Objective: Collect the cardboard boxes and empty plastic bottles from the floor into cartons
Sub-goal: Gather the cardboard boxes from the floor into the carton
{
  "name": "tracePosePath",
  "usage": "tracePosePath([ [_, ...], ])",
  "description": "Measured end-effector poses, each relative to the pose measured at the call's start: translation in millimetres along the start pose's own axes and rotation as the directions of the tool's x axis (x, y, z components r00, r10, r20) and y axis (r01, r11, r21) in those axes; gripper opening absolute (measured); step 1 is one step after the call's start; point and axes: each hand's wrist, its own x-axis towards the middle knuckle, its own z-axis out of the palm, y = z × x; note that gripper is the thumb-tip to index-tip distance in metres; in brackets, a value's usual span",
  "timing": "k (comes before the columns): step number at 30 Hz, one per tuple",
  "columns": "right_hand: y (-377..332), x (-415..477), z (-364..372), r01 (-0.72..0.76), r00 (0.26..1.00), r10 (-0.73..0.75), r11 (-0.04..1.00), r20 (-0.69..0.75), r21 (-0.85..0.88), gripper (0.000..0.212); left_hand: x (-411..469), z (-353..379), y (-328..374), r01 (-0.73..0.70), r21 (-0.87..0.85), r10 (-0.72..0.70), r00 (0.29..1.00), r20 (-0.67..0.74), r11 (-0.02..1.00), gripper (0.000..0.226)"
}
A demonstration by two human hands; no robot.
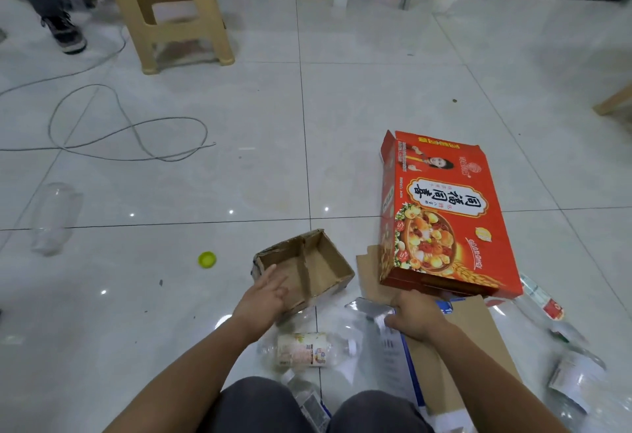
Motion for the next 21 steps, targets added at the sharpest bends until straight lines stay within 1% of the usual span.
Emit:
tracePosePath([
  [2, -11.3, -22.8, -17.6, -0.002, 1.0, 0.002, 1.0, 0.004, 0.027, 0.016, -15.6, -36.6, 5.2, -0.019, -0.146, 0.011, 0.998, -0.058, 0.989, 0.039],
  [4, -29.6, -47.5, -38.7, -0.004, 1.0, 0.005, 0.998, -0.024, 0.064, 0.02, -35.2, -75.2, 10.4, 0.019, -0.3, -0.05, 0.994, -0.095, 0.954, 0.036],
  [6, -55.6, -76.8, -66.8, 0.013, 0.997, -0.003, 0.994, -0.083, 0.111, 0.019, -59.5, -116.8, 16.1, 0.108, -0.436, -0.15, 0.987, -0.063, 0.894, 0.034],
  [7, -69.6, -92.8, -80.9, 0.027, 0.994, -0.016, 0.995, -0.111, 0.099, 0.021, -72.5, -137.5, 18.3, 0.149, -0.511, -0.196, 0.98, -0.038, 0.847, 0.034],
  [8, -84.8, -110.4, -97.0, 0.05, 0.993, -0.041, 0.996, -0.114, 0.077, 0.026, -86.9, -159.4, 19.7, 0.179, -0.601, -0.227, 0.974, -0.004, 0.779, 0.033],
  [9, -98.9, -128.5, -112.8, 0.076, 0.993, -0.072, 0.996, -0.096, 0.042, 0.031, -103.0, -182.5, 20.6, 0.194, -0.647, -0.237, 0.971, 0.021, 0.737, 0.033],
  [11, -124.8, -165.0, -140.9, 0.145, 0.989, -0.146, 0.989, -0.011, -0.016, 0.025, -139.6, -226.8, 22.6, 0.238, -0.657, -0.254, 0.964, 0.073, 0.715, 0.028],
  [12, -138.0, -184.1, -158.0, 0.177, 0.984, -0.176, 0.984, 0.026, -0.018, 0.031, -159.5, -249.9, 22.5, 0.273, -0.682, -0.284, 0.954, 0.1, 0.678, 0.024],
  [14, -161.9, -219.0, -191.2, 0.218, 0.974, -0.216, 0.976, 0.073, -0.023, 0.053, -200.3, -292.3, 22.4, 0.311, -0.759, -0.32, 0.937, 0.143, 0.572, 0.019],
  [16, -185.6, -254.4, -225.9, 0.273, 0.952, -0.268, 0.962, 0.15, -0.013, 0.068, -244.8, -332.5, 19.4, 0.344, -0.805, -0.35, 0.919, 0.183, 0.483, 0.022],
  [17, -197.4, -271.3, -241.4, 0.296, 0.934, -0.289, 0.955, 0.211, -0.003, 0.072, -266.3, -349.2, 17.0, 0.359, -0.82, -0.369, 0.908, 0.197, 0.446, 0.024],
  [19, -221.3, -306.6, -272.1, 0.343, 0.9, -0.327, 0.939, 0.288, -0.005, 0.066, -311.3, -381.3, 11.0, 0.393, -0.839, -0.407, 0.884, 0.231, 0.376, 0.029],
  [20, -234.8, -325.9, -287.7, 0.361, 0.885, -0.336, 0.933, 0.323, -0.017, 0.059, -334.9, -397.5, 8.7, 0.406, -0.849, -0.418, 0.873, 0.251, 0.338, 0.029],
  [21, -248.8, -347.0, -302.4, 0.396, 0.867, -0.359, 0.917, 0.346, -0.041, 0.047, -356.1, -408.9, 7.0, 0.416, -0.851, -0.422, 0.867, 0.264, 0.322, 0.026],
])
